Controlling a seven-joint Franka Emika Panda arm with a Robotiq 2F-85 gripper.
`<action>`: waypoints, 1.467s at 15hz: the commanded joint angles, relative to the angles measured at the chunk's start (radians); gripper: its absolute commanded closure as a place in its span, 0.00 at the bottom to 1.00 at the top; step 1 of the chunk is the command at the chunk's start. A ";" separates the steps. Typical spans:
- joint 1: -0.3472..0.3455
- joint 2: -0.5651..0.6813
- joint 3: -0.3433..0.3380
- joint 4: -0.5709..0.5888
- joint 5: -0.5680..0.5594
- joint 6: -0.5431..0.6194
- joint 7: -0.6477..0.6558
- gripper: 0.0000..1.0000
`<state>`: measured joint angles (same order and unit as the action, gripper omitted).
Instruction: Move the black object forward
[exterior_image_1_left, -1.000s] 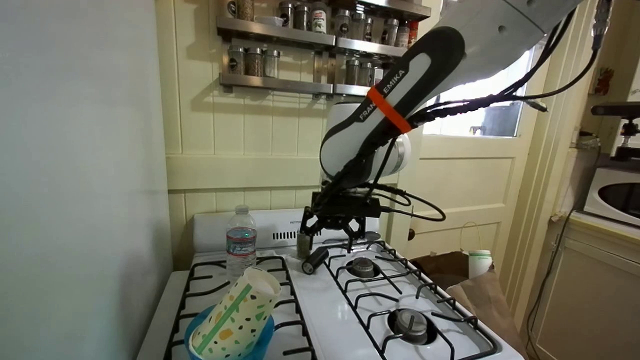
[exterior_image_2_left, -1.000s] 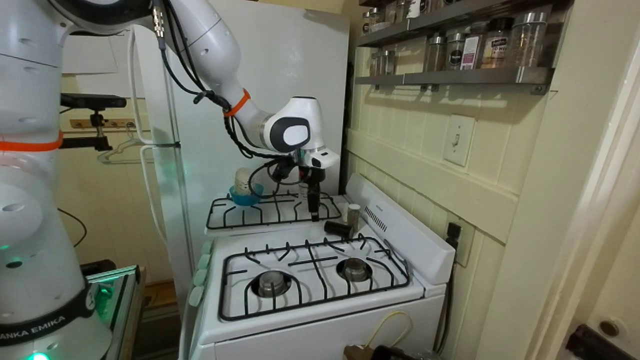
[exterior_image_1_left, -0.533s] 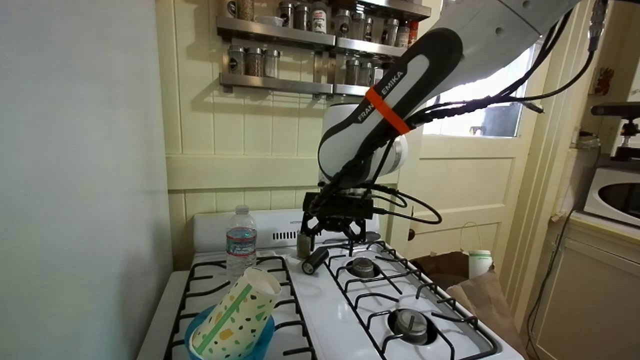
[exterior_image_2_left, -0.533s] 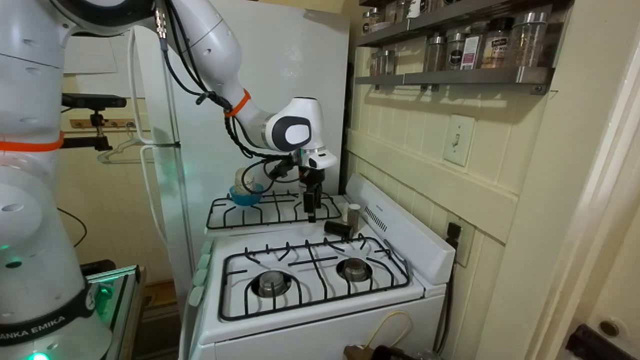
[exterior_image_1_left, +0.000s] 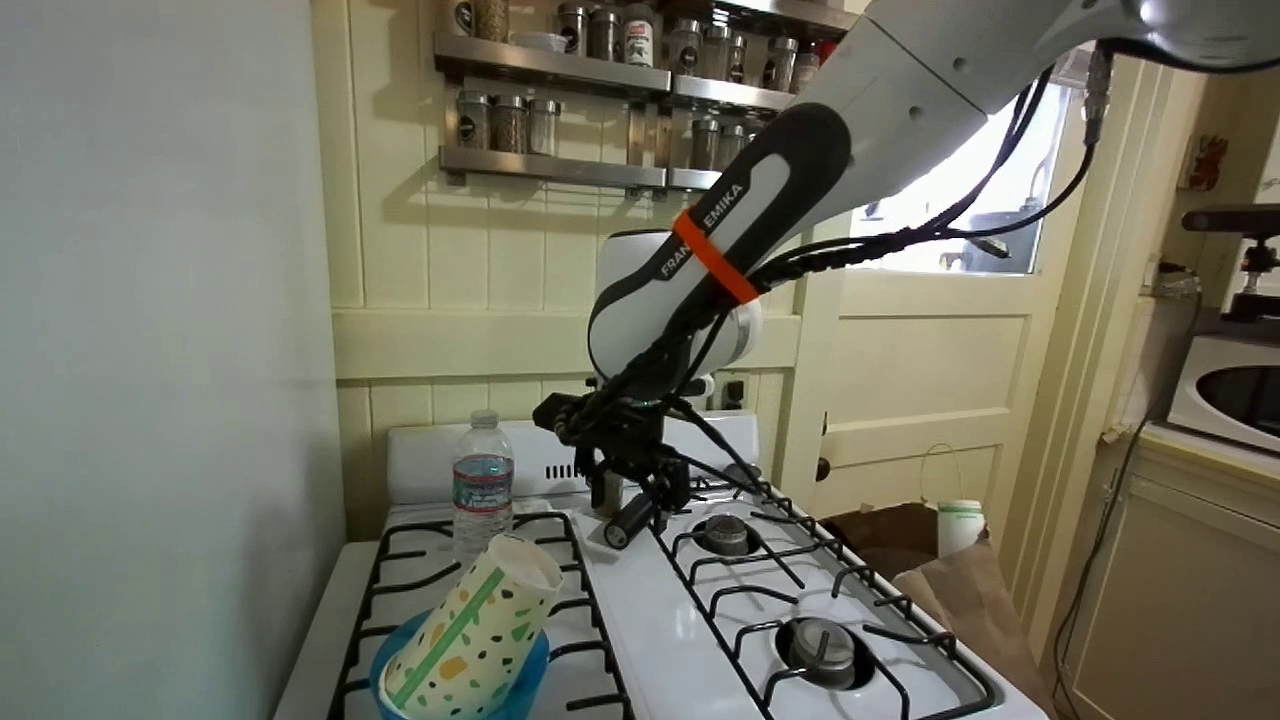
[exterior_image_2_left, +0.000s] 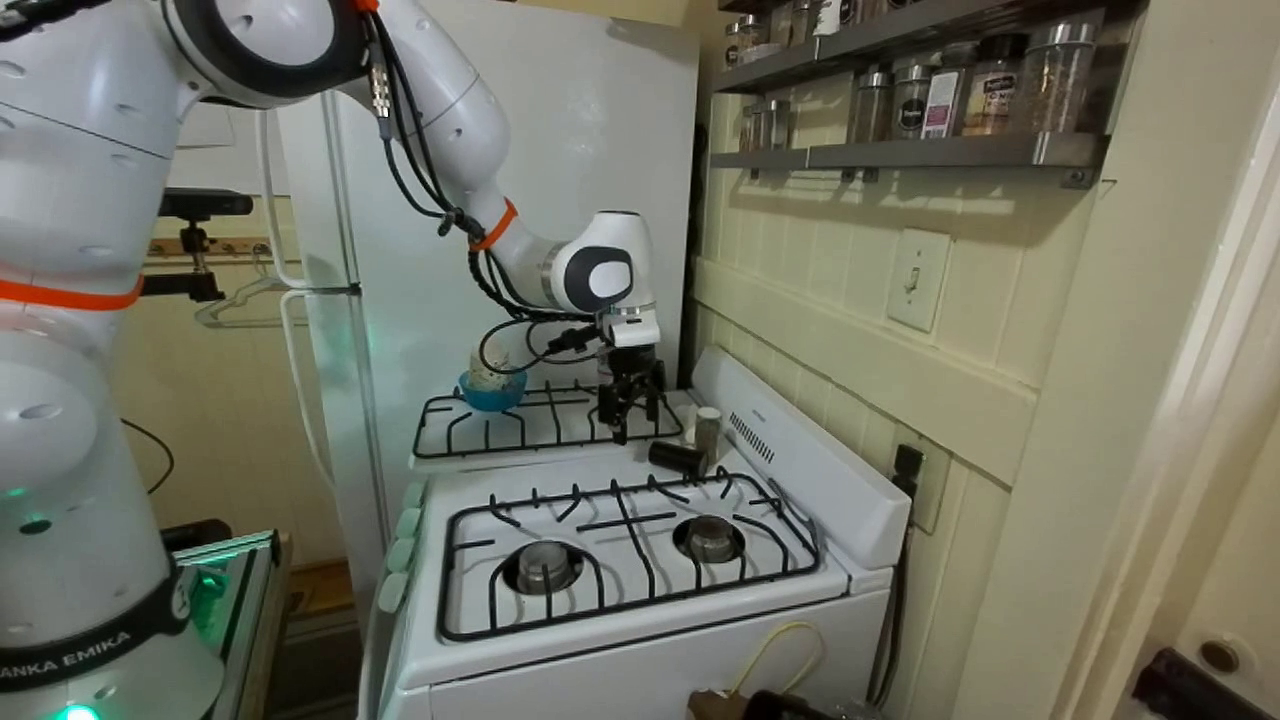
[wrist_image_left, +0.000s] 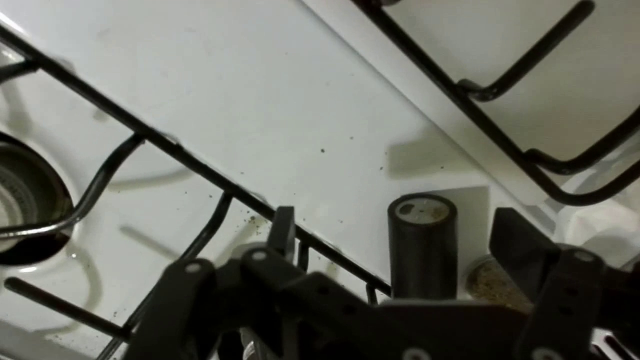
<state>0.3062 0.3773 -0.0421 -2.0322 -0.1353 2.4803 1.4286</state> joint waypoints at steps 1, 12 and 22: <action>0.016 0.064 -0.018 0.074 -0.027 -0.058 0.151 0.00; -0.038 0.126 0.023 0.122 -0.016 -0.018 -0.143 0.00; -0.018 0.172 0.007 0.171 -0.018 -0.024 -0.193 0.46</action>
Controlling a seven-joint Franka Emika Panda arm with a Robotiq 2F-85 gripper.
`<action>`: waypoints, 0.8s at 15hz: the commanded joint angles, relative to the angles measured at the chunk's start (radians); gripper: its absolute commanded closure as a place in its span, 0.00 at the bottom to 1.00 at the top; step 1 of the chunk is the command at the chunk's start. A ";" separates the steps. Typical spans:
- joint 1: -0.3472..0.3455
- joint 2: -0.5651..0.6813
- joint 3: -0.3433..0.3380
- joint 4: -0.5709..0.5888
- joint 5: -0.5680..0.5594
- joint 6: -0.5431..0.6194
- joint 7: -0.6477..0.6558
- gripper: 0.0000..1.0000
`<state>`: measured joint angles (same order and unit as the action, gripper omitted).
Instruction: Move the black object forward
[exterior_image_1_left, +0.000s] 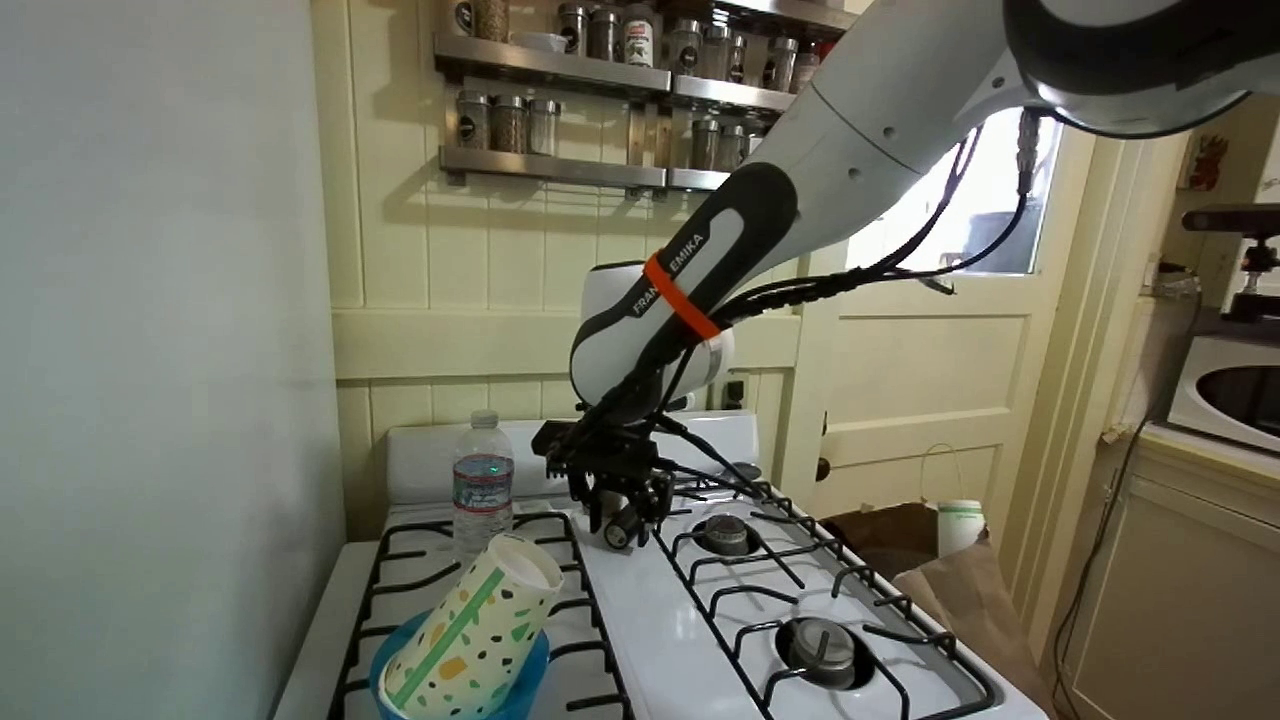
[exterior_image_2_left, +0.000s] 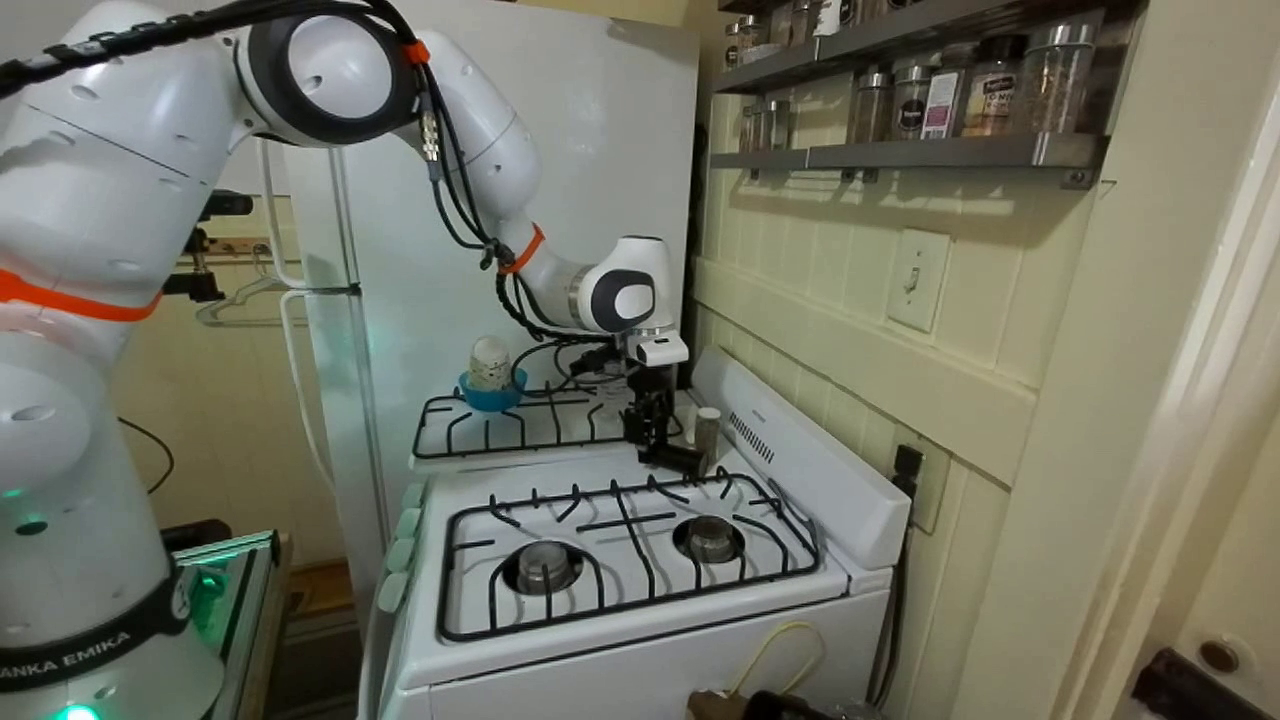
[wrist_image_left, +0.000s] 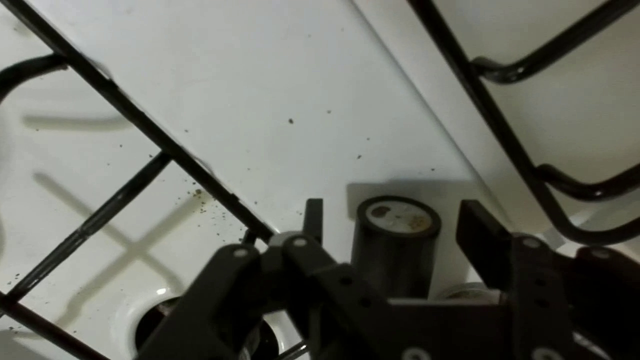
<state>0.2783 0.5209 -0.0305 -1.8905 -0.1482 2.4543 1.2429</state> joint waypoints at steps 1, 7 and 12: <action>0.012 0.032 -0.006 0.035 -0.006 0.003 -0.008 0.45; 0.021 0.045 -0.012 0.055 -0.009 -0.003 -0.005 0.25; 0.029 0.028 -0.016 0.048 -0.009 -0.029 0.006 0.00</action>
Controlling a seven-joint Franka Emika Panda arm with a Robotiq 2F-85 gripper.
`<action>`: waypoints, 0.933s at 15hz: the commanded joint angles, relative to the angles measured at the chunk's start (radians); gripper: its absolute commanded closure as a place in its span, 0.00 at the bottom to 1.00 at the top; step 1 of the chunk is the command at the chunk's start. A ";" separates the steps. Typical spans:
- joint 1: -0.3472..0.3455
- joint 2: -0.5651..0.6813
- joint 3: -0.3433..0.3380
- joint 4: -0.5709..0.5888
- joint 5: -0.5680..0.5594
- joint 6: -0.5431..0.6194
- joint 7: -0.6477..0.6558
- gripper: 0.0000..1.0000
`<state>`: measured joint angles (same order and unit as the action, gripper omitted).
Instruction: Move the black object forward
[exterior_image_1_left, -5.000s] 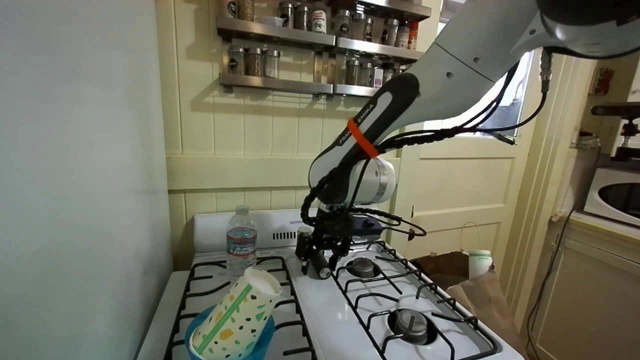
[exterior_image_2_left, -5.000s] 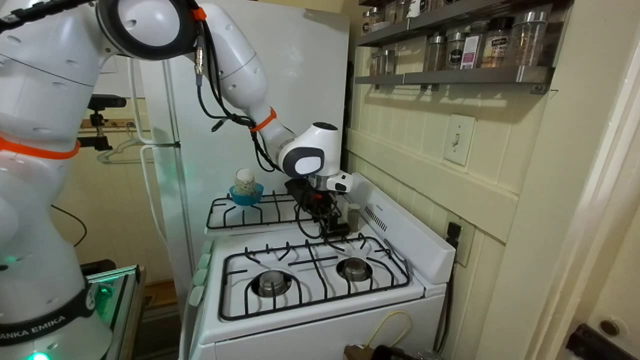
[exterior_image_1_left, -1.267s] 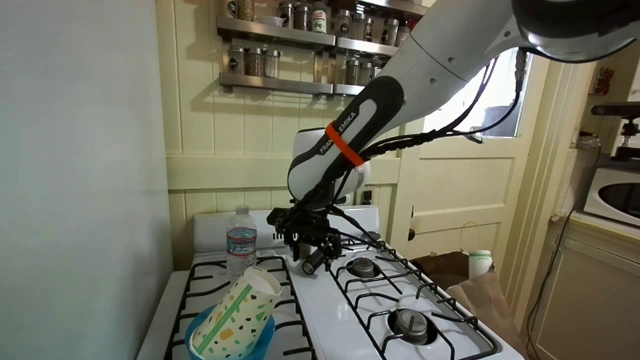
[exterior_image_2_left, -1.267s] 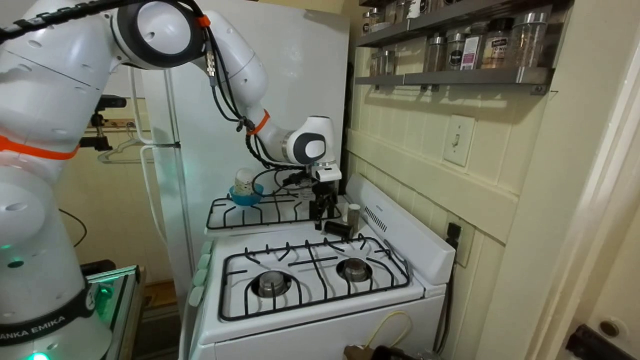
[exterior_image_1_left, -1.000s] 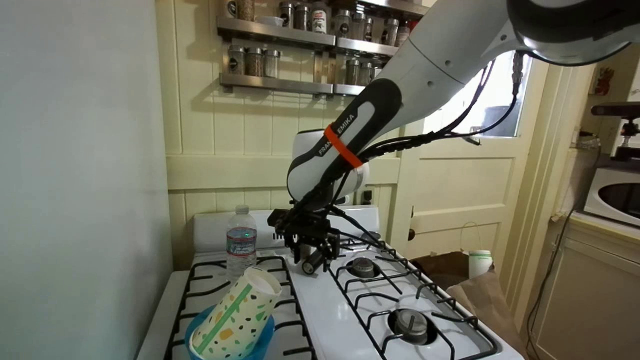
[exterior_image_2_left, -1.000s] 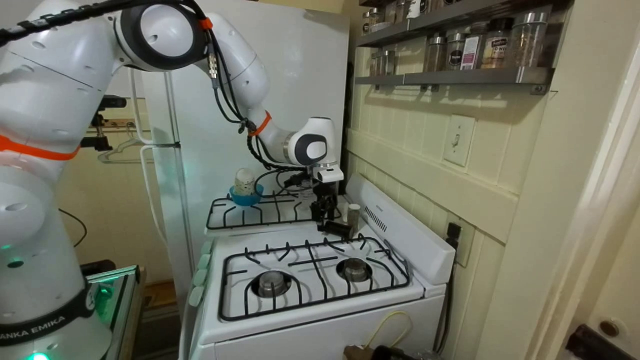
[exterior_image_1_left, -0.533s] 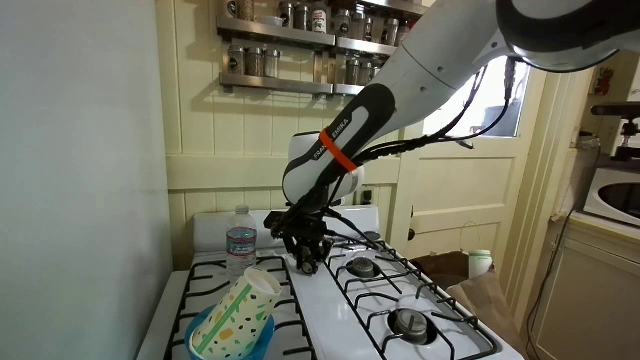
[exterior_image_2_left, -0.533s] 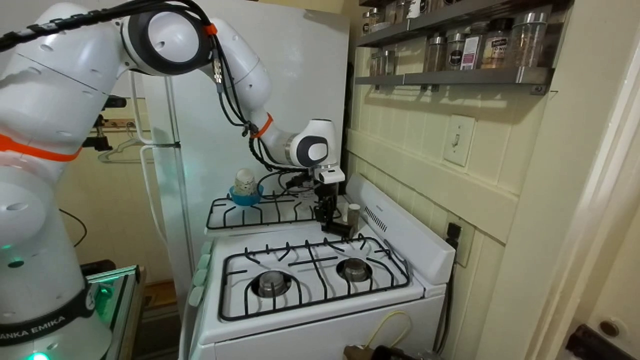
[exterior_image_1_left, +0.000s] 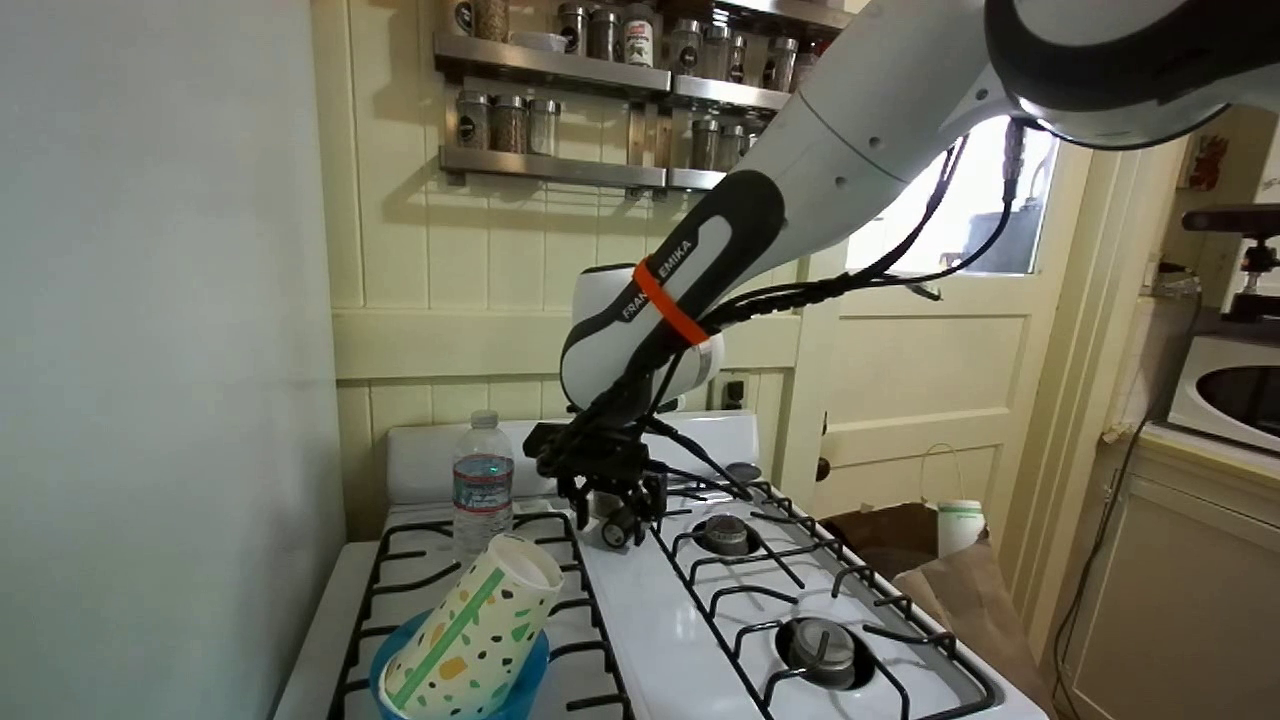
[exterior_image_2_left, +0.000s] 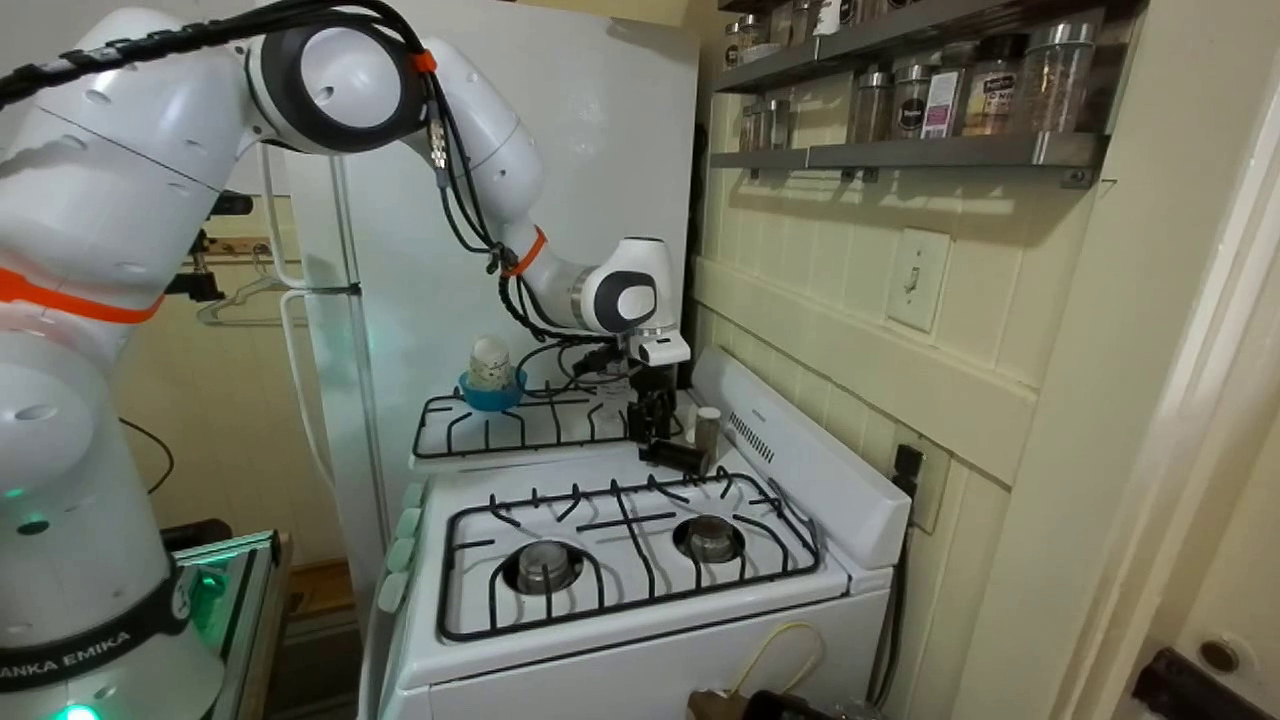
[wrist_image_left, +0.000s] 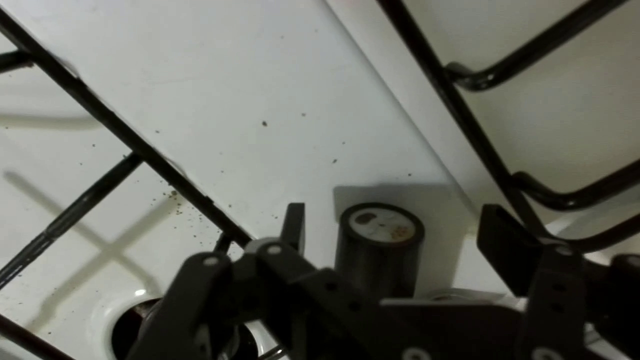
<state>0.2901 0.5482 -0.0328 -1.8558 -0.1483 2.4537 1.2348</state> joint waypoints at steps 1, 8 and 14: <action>0.023 0.002 -0.022 0.015 -0.017 -0.031 0.027 0.00; 0.043 0.032 -0.058 0.037 -0.034 -0.037 0.090 0.06; 0.056 0.052 -0.063 0.060 -0.041 -0.047 0.126 0.65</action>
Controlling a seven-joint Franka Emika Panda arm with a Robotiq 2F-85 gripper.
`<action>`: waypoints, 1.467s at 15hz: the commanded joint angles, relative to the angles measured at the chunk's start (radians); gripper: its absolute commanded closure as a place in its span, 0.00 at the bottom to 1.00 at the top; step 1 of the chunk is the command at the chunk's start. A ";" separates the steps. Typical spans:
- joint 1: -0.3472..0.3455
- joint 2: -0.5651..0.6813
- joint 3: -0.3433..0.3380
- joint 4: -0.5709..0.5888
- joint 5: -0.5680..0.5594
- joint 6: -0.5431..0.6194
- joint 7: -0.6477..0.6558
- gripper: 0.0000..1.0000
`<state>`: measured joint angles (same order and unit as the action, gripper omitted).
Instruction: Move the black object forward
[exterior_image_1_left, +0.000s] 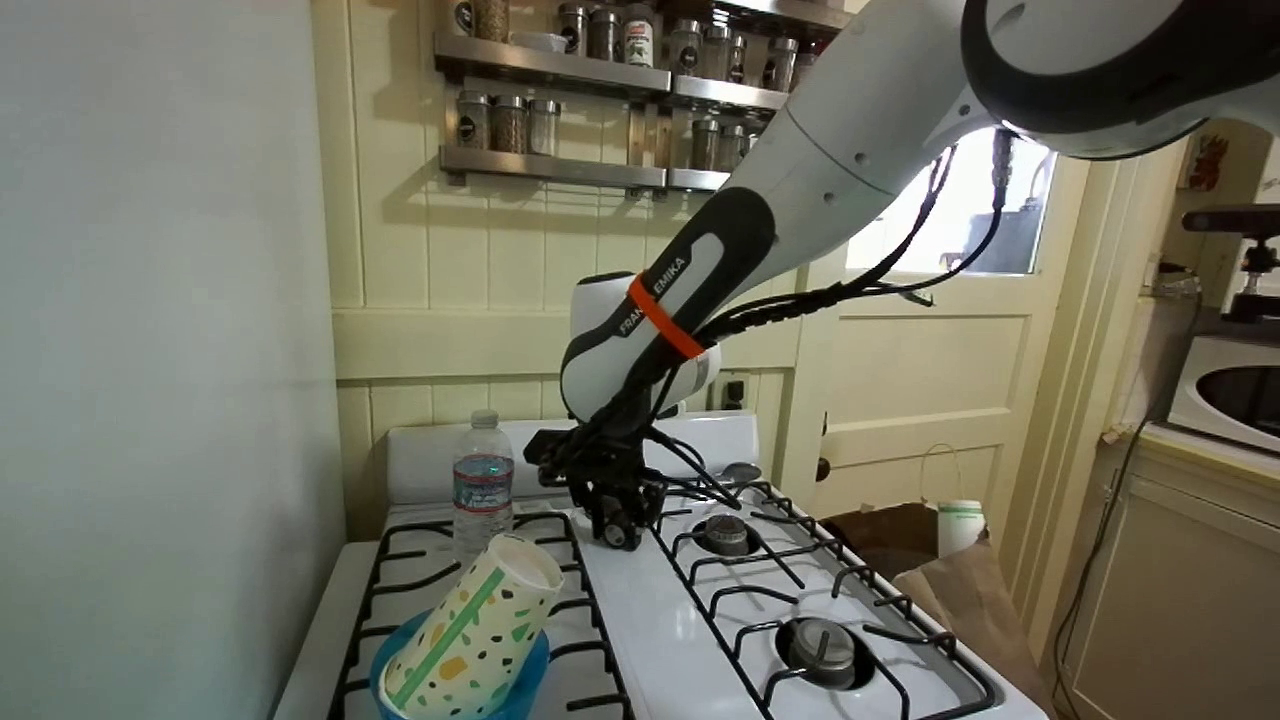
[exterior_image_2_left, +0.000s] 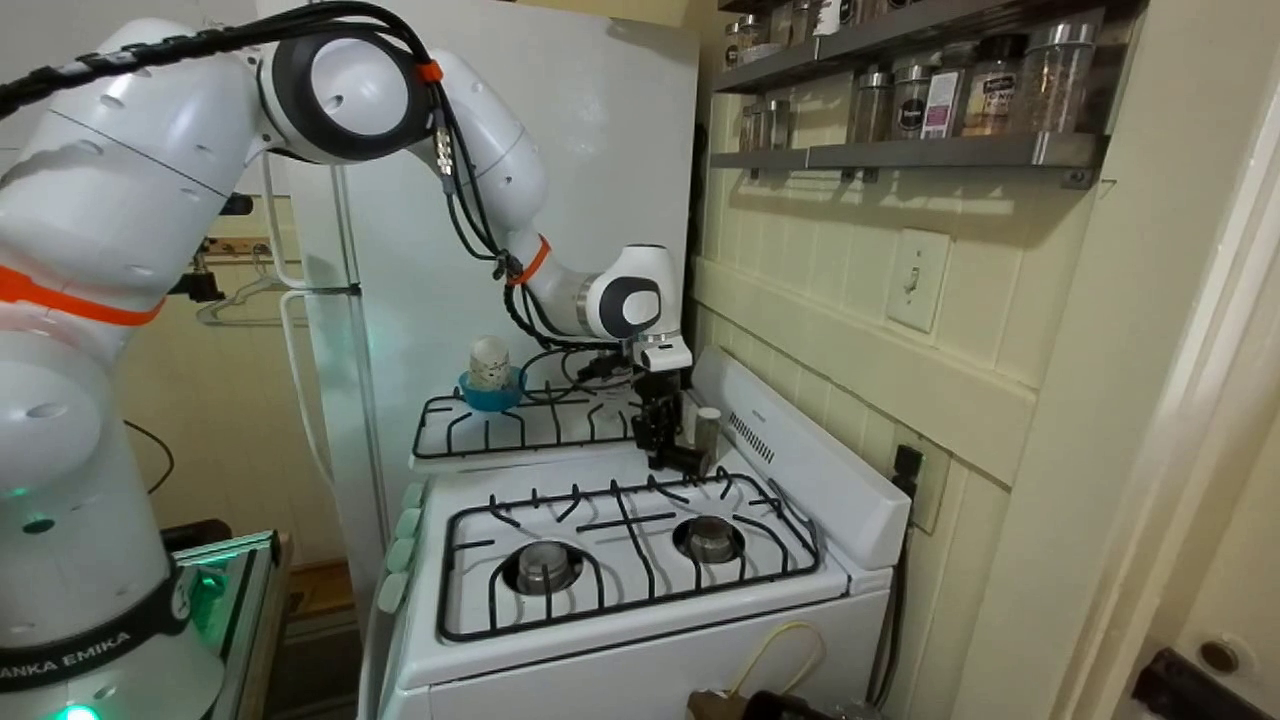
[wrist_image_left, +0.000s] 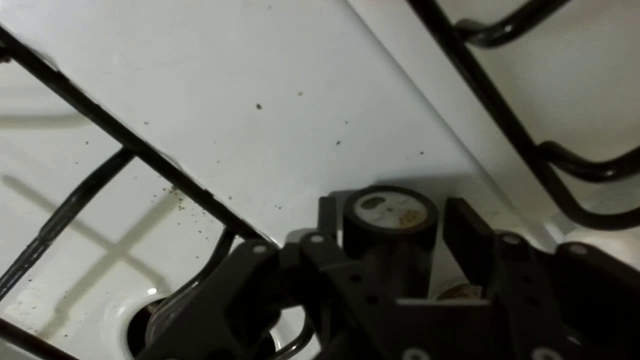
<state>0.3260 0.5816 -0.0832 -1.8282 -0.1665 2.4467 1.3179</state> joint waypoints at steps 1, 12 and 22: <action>0.014 0.009 -0.002 0.028 -0.012 -0.046 0.029 0.74; -0.268 -0.253 0.253 -0.125 0.536 -0.088 -0.637 0.82; -0.314 -0.278 0.188 -0.134 0.889 -0.520 -0.856 0.82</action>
<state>0.0046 0.3209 0.1375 -1.9278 0.6764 1.9932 0.4508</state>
